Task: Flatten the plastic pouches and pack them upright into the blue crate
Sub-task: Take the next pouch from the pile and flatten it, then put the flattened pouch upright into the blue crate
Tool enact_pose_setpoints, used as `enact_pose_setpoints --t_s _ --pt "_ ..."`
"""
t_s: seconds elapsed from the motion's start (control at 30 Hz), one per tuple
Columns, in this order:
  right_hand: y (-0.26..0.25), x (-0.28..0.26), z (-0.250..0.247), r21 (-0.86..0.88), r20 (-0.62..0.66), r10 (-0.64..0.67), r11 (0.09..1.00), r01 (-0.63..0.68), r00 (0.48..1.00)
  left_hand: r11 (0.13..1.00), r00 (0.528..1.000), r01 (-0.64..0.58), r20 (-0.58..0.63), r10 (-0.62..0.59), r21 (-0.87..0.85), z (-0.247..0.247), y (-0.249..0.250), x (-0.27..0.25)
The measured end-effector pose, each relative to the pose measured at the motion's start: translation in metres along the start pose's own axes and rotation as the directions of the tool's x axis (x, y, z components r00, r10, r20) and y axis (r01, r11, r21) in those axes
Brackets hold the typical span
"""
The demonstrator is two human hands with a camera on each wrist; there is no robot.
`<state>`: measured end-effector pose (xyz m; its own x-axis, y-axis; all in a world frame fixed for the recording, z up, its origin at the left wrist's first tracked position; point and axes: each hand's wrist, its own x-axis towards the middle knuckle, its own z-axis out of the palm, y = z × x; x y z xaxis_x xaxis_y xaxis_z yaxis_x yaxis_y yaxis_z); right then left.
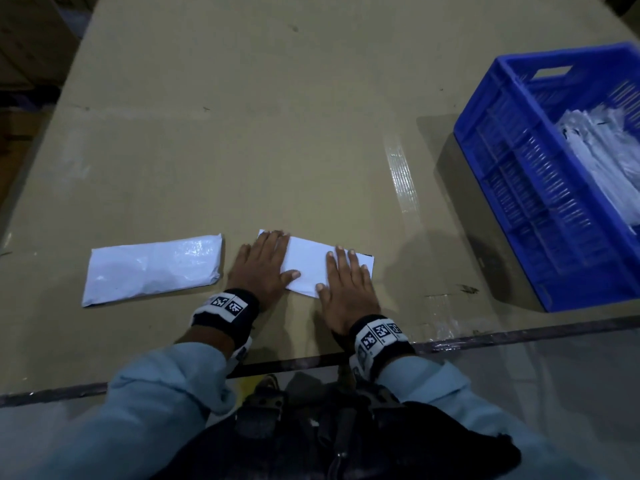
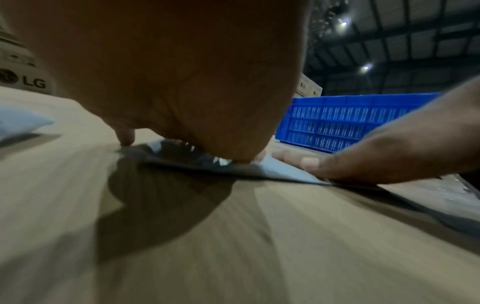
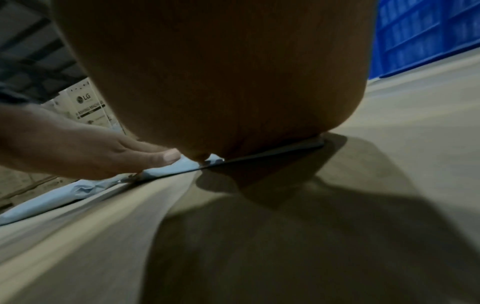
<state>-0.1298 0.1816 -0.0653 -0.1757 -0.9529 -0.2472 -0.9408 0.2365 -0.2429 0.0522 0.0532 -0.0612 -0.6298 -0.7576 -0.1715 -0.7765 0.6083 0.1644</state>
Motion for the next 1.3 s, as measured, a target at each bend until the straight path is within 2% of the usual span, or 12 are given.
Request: enact_pose_setpoints --t_s 0.1,0.23,0.37,0.43,0.5,0.63,0.73,0.8,0.9,1.03,1.17,1.3 --pt "0.012 -0.002 -0.006 0.012 0.03 0.076 0.997 -0.076 0.997 1.0 0.999 -0.001 0.033 0.001 -0.006 -0.023 0.002 0.011" --pt "0.022 -0.005 -0.028 -0.057 0.082 0.057 0.997 -0.052 0.995 0.993 0.991 -0.018 0.13 0.004 0.114 -0.053 0.014 0.018" --pt "0.019 0.0 -0.067 0.03 -0.036 -0.013 0.999 0.015 0.999 0.995 0.967 0.031 0.256 -0.006 -0.096 -0.082 0.042 0.027" --pt "0.022 0.004 -0.09 0.079 -0.108 -0.109 0.99 0.118 0.988 0.972 0.976 0.013 0.215 0.039 -0.235 -0.096 0.057 0.032" --pt "0.03 0.005 -0.115 0.128 -0.174 -0.148 0.977 0.171 0.974 0.957 0.986 -0.02 0.153 0.067 -0.289 -0.112 0.075 0.038" --pt "0.056 -0.007 -0.167 0.074 -0.419 -0.213 0.961 0.267 0.883 0.973 0.994 -0.061 0.077 0.08 -0.22 -0.153 0.114 0.046" --pt "0.075 -0.017 -0.201 -0.077 -0.486 -0.336 0.936 0.343 0.807 0.987 0.995 -0.102 -0.011 0.101 -0.125 -0.186 0.143 0.047" --pt "0.086 -0.022 -0.216 -0.149 -0.499 -0.373 0.926 0.347 0.782 0.988 0.986 -0.153 -0.069 0.152 -0.013 -0.209 0.162 0.045" --pt "0.098 -0.029 -0.232 -0.12 -0.511 -0.32 0.946 0.302 0.798 0.971 0.961 -0.206 -0.159 0.224 0.125 -0.238 0.186 0.046" --pt "0.103 -0.046 -0.252 0.021 -0.49 -0.175 0.977 0.212 0.854 0.944 0.936 -0.275 -0.176 0.306 0.182 -0.267 0.217 0.055" --pt "0.117 -0.063 -0.27 0.054 -0.531 -0.102 0.987 0.154 0.841 0.896 0.883 -0.356 -0.217 0.415 0.265 -0.284 0.247 0.069" --pt "0.141 -0.075 -0.296 0.125 -0.625 -0.009 0.986 0.112 0.78 0.839 0.803 -0.437 -0.28 0.526 0.325 -0.301 0.284 0.087"
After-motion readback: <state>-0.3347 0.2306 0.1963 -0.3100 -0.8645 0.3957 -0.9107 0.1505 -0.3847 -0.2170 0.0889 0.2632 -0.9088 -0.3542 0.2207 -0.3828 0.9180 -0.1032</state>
